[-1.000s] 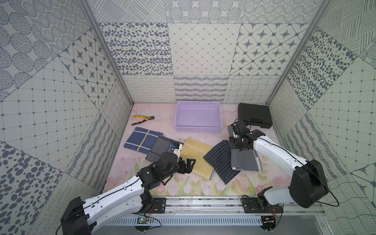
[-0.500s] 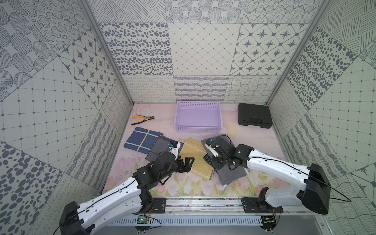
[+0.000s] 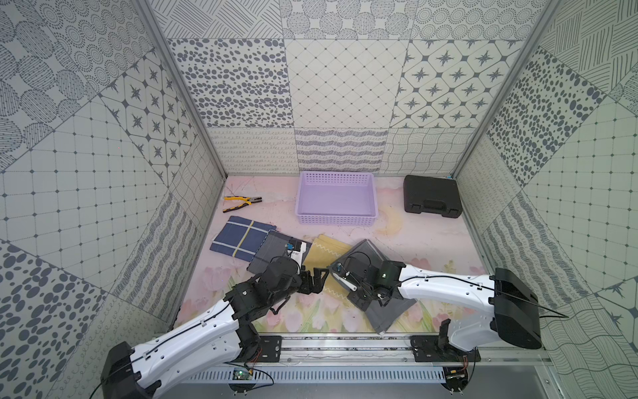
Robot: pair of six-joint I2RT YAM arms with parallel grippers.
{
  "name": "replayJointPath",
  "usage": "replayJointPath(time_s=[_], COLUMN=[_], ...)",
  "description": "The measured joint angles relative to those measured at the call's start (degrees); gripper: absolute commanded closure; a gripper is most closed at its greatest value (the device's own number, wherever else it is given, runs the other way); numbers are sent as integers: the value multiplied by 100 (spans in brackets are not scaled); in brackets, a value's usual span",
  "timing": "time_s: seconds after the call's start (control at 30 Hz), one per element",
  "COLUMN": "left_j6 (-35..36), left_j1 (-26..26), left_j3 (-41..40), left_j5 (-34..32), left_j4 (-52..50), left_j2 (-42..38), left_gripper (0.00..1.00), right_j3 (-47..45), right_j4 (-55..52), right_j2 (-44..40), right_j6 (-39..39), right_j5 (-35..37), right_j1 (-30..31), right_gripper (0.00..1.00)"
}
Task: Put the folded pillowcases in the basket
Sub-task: Move the pillowcase to the pillowcase, then pick up the pillowcase from the pillowcase.
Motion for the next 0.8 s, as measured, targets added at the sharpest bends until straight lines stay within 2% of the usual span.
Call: replayJointPath(time_s=[0.07, 0.23, 0.33, 0.57, 0.8], left_j6=[2, 50, 98, 391, 866], left_j1=[15, 221, 485, 1084, 1325], left_j3=[20, 160, 282, 769, 1469], left_j5=[70, 470, 844, 1989, 2944], left_j4=[24, 133, 236, 566, 848], left_j2=[133, 555, 857, 1871, 3276], left_gripper=[1, 1, 1, 1, 8], right_j3=[-81, -210, -317, -951, -1447], right_j4=[-17, -26, -17, 2, -55], right_j2=[-199, -890, -1532, -3220, -3895], right_j6=[98, 426, 734, 1615, 2083], right_j5=[87, 542, 717, 791, 909], right_j1=[13, -7, -271, -1526, -1687], right_gripper=[52, 40, 39, 33, 31])
